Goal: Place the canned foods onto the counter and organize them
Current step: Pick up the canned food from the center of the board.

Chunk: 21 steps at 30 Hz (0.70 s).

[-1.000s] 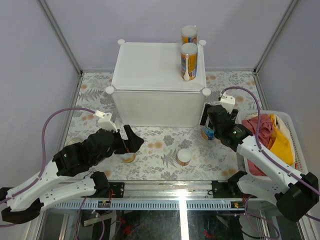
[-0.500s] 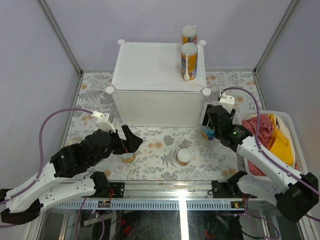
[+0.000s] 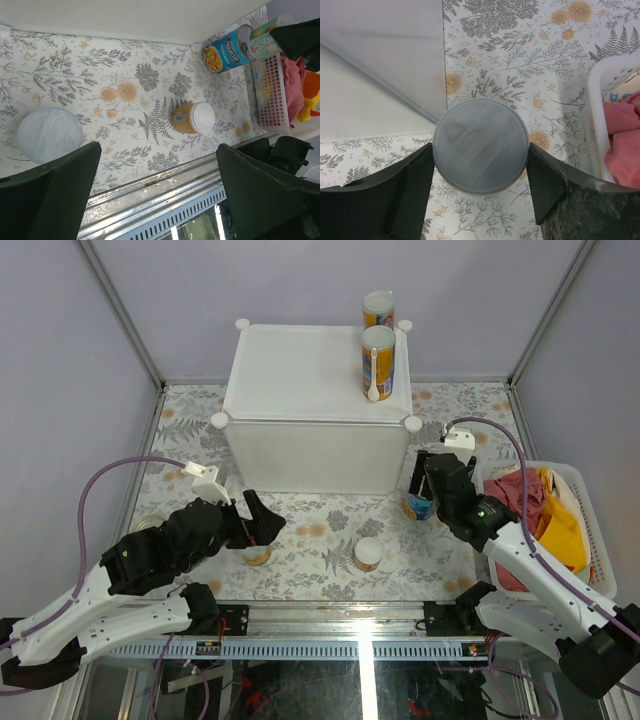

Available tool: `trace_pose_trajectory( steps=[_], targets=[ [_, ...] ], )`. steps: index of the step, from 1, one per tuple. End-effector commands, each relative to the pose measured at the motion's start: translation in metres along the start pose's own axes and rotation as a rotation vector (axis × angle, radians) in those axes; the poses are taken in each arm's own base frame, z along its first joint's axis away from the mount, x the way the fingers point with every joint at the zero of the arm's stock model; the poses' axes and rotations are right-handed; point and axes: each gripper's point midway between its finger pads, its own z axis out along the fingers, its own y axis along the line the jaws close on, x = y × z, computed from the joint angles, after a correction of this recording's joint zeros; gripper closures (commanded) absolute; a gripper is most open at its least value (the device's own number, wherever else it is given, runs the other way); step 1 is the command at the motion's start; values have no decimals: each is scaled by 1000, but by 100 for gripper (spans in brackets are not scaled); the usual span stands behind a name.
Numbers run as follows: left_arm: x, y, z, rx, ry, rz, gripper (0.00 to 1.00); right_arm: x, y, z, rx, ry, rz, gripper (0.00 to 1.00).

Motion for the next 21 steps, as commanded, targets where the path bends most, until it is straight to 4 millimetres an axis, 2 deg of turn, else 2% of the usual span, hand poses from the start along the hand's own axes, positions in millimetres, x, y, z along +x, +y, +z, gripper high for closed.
trace_pose_trajectory(
  steps=[1, 7, 13, 21],
  targets=[
    [-8, -10, 0, 39, -32, -25, 0, -47, 12, -14, -67, -114, 37, 94],
    [-9, -11, 2, 37, -36, -27, 0, -51, 25, -23, -155, -101, 31, 96],
    [-8, -13, 4, 38, -36, -29, 0, -51, 49, -35, -286, -93, -4, 96],
    [-7, -18, 11, 38, -26, -20, 0, -37, 107, -54, -434, -88, -161, 96]
  ],
)
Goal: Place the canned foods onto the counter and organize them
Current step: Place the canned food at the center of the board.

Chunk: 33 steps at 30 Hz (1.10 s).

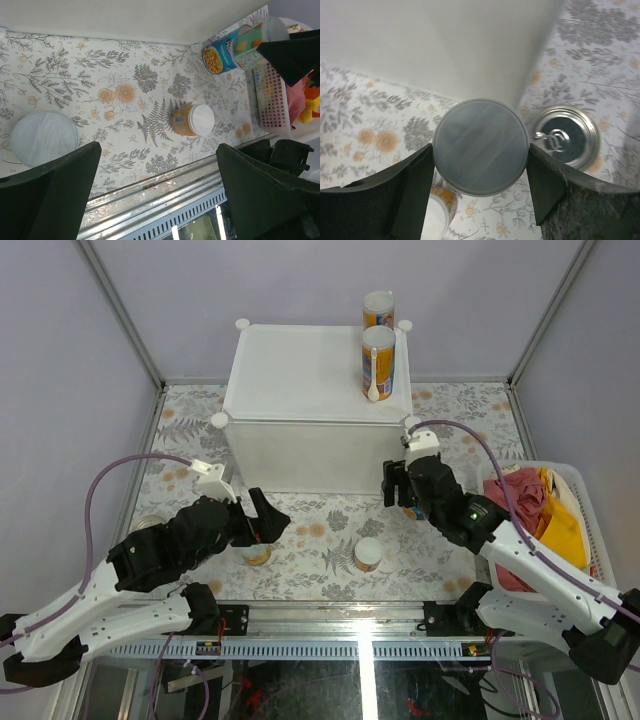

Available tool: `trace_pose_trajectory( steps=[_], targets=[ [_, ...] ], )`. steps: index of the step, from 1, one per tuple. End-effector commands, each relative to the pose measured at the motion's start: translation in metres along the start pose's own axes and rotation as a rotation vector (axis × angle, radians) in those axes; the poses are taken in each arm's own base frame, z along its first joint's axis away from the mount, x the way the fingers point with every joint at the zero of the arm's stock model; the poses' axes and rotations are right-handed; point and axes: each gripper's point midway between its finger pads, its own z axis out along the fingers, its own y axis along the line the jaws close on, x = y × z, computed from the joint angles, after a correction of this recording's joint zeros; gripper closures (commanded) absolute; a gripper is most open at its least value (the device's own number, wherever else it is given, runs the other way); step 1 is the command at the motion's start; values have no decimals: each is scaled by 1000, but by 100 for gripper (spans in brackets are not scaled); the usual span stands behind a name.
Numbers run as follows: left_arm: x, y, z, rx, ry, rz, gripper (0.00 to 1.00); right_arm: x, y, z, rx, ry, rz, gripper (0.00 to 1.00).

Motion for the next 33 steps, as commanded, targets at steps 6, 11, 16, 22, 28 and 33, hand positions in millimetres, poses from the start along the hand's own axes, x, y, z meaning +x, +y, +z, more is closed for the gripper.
trace_pose_trajectory(
  steps=[6, 11, 16, 22, 28, 33],
  targets=[
    [-9, -15, 5, 41, -34, -29, 0, -28, 84, -9, -222, -107, -83, 96],
    [-9, -11, 6, 25, -37, -37, 0, -11, 124, -12, -308, -100, -134, 96],
    [-10, 6, 5, -65, -59, -59, 0, 11, 154, -9, -380, -74, -153, 96],
    [-11, 45, -3, -240, -103, -99, 0, 40, 183, -2, -448, -33, -168, 96],
    [-8, 59, -7, -288, -112, -122, 0, 61, 201, 6, -486, -4, -188, 96],
    [-2, 65, -7, -294, -105, -142, 0, 76, 211, 10, -512, 6, -197, 95]
  ],
)
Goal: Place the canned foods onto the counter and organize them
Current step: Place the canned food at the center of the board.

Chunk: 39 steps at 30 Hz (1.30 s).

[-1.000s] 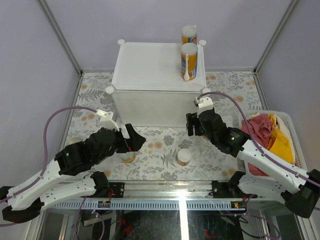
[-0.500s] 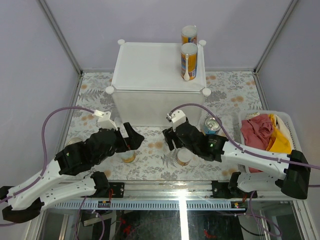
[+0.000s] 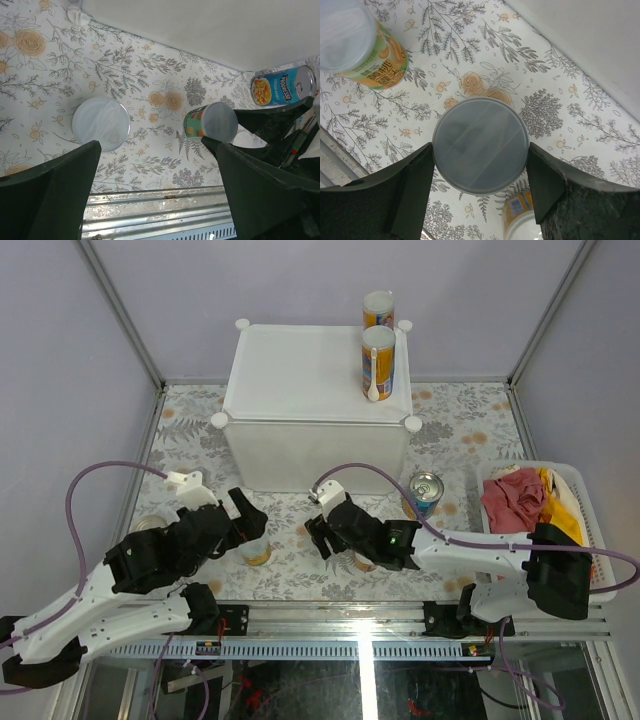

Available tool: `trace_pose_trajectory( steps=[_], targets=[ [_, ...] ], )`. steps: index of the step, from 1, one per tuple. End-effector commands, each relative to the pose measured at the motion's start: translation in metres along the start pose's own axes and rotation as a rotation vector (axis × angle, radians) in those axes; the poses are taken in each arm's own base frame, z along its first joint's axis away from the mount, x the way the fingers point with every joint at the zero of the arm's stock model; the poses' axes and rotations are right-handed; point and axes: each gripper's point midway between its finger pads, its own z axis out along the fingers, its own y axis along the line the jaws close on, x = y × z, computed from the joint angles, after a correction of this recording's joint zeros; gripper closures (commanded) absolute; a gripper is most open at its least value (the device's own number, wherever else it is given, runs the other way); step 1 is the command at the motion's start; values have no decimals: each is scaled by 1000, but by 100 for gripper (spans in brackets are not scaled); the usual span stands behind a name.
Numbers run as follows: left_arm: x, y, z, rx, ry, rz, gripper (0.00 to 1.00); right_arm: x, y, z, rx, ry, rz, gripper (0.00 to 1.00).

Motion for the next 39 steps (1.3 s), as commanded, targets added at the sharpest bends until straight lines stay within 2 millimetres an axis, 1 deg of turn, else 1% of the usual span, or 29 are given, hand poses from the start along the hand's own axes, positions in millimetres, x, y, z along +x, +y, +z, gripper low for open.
trace_pose_trajectory(
  steps=[1, 9, 12, 15, 18, 21, 24, 27, 29, 34, 38, 39],
  targets=[
    [-1, 11, 1, -35, -32, -41, 0, -34, 24, 2, -75, -149, 56, 95],
    [-1, 13, 1, -38, -32, -43, 0, -7, 32, 14, -81, -144, 46, 91],
    [0, 13, 2, -39, -32, -41, 0, 3, 34, 17, -74, -135, 37, 86],
    [0, 12, 2, -38, -30, -39, 0, 10, 32, 19, -58, -131, 38, 76],
    [0, 12, 2, -36, -32, -38, 0, 17, 30, 20, -49, -127, 46, 60],
    [0, 13, 2, -34, -31, -39, 0, 23, 30, 20, -49, -117, 48, 41],
    [0, 13, 2, -33, -31, -41, 0, 26, 30, 19, -44, -106, 43, 32],
    [0, 13, 1, -31, -33, -44, 0, 23, 31, 14, -36, -112, 40, 18],
    [0, 12, 1, -27, -34, -44, 0, 16, 30, 9, -33, -126, 41, 14],
    [-1, 12, 1, -20, -38, -45, 0, 2, 28, -1, -22, -142, 38, 12],
    [-2, 10, 0, -14, -41, -47, 0, -13, 26, -12, -12, -166, 52, 12],
    [-3, 10, 0, -12, -43, -47, 0, -18, 23, -16, 7, -177, 58, 12]
  ],
)
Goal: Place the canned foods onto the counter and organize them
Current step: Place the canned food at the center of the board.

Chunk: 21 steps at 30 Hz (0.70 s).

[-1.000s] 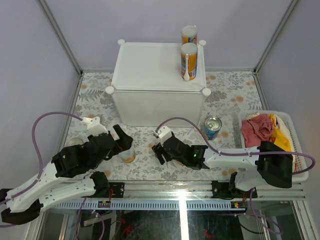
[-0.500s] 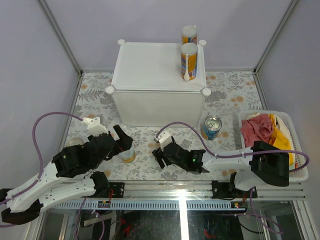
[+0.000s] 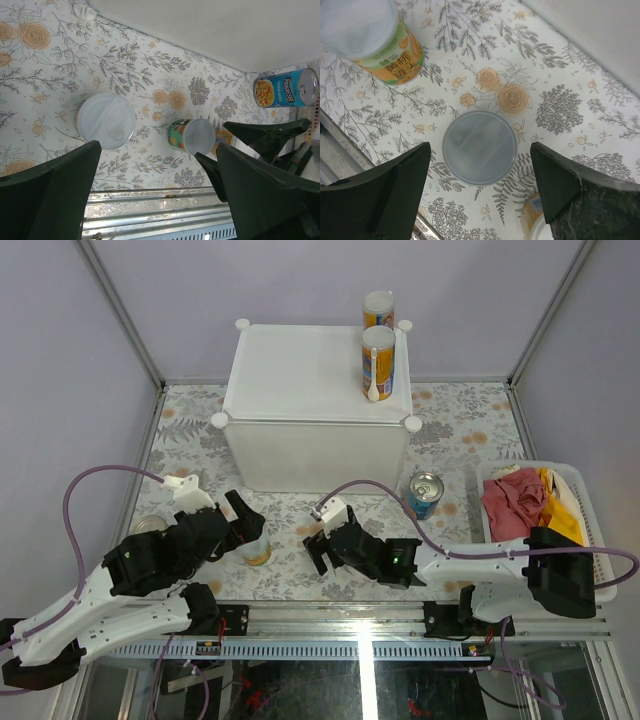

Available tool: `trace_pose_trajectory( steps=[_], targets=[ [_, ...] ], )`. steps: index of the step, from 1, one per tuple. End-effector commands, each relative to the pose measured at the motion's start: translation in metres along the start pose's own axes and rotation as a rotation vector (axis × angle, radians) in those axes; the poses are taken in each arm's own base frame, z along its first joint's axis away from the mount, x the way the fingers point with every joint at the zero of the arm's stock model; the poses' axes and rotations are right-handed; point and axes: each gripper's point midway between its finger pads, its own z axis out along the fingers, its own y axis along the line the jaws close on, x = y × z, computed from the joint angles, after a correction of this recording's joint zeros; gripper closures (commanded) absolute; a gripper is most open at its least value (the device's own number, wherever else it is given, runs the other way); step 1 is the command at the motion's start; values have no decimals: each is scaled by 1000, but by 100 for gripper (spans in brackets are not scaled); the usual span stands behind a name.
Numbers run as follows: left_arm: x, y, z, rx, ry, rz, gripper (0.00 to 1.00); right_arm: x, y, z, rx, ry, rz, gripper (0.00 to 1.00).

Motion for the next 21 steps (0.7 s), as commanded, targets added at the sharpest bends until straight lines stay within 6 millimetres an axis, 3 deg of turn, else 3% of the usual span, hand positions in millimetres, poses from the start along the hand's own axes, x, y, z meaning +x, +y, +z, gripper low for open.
trace_pose_trajectory(
  steps=[1, 6, 12, 21],
  targets=[
    [-9, -1, 0, 8, -45, -18, 0, -52, -2, -20, 50, -121, 59, 12],
    [-12, -1, -3, 14, -51, -23, 0, -73, -24, -44, 135, -198, 111, 13],
    [-11, -1, -4, 18, -49, -21, 0, -82, -74, -78, 347, -267, 165, 11],
    [-10, -7, -4, 36, -37, -11, 0, -62, -143, -124, 630, -291, 300, 6]
  ],
)
